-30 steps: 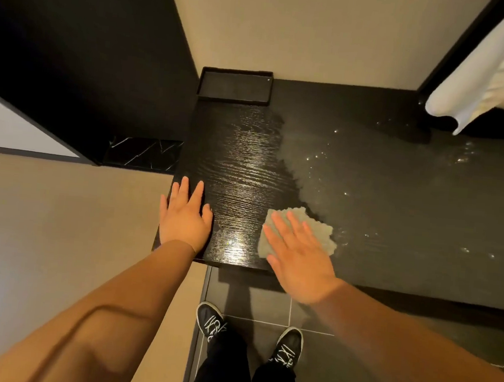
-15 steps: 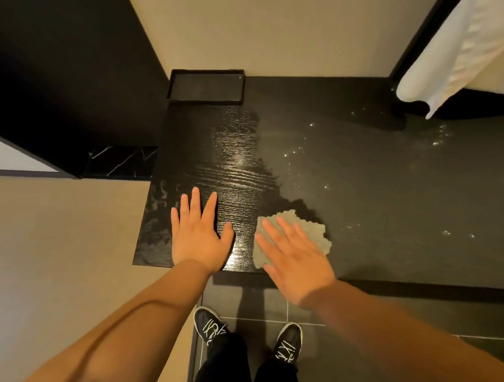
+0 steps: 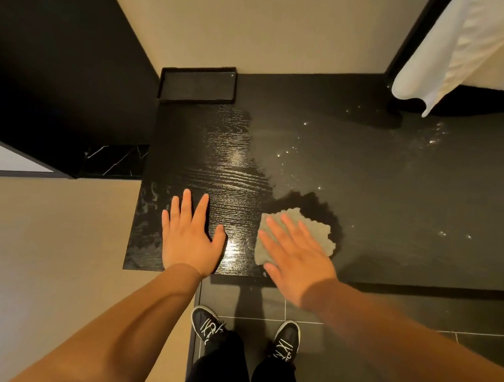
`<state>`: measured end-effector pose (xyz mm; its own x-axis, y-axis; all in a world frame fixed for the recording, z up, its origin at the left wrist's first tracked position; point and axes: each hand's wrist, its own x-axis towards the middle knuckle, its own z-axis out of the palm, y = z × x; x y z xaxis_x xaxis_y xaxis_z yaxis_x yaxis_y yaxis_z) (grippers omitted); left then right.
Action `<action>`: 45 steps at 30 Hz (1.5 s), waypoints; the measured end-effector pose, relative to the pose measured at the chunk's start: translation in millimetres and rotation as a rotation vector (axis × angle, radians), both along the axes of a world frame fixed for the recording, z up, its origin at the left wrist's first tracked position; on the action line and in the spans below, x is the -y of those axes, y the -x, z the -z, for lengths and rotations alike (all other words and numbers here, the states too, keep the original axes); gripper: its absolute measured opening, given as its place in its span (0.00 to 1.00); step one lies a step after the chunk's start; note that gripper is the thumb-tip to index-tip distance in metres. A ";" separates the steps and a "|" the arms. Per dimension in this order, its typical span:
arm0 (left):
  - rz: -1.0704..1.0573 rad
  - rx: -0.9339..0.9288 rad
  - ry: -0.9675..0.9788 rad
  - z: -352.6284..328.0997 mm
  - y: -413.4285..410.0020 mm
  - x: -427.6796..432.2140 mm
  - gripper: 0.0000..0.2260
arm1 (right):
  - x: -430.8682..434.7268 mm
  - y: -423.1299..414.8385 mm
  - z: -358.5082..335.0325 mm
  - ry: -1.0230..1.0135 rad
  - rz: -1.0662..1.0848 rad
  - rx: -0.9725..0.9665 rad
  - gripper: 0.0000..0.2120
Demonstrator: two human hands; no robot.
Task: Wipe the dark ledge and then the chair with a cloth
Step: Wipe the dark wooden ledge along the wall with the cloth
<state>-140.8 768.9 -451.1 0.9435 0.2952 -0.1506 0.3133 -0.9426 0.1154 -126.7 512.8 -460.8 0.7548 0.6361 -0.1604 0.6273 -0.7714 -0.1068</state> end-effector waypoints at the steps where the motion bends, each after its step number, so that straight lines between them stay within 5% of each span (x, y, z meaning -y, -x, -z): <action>1: 0.000 -0.001 -0.002 -0.3 -0.4 0.2 0.33 | 4.4 -1.3 -0.1 -0.008 -0.058 -0.009 0.32; 4: 0.005 0.001 -0.001 -0.9 -0.3 -0.3 0.34 | 24.6 -18.5 -3.4 -0.021 -0.060 -0.015 0.32; 10: 0.001 0.012 0.007 -2.2 0.1 1.4 0.34 | 19.1 -15.2 -8.3 0.035 0.366 0.000 0.33; 18: -0.004 0.016 0.016 -2.8 0.0 0.8 0.33 | 1.1 -5.3 0.8 -0.023 -0.201 -0.032 0.32; 26: -0.003 0.011 0.008 -2.1 0.0 1.0 0.33 | 8.0 -41.6 -8.0 -0.040 0.359 -0.006 0.32; 33: -0.002 0.008 0.011 -1.6 0.1 0.2 0.33 | 0.4 -28.9 -1.1 -0.076 -0.203 -0.014 0.29; 40: -0.002 0.006 0.024 -2.1 -0.5 0.1 0.34 | 10.3 -61.3 -11.7 -0.008 0.361 -0.004 0.31; 45: 0.003 0.011 0.020 -1.5 0.2 -0.4 0.34 | -8.0 -47.6 -9.3 -0.036 0.027 -0.083 0.31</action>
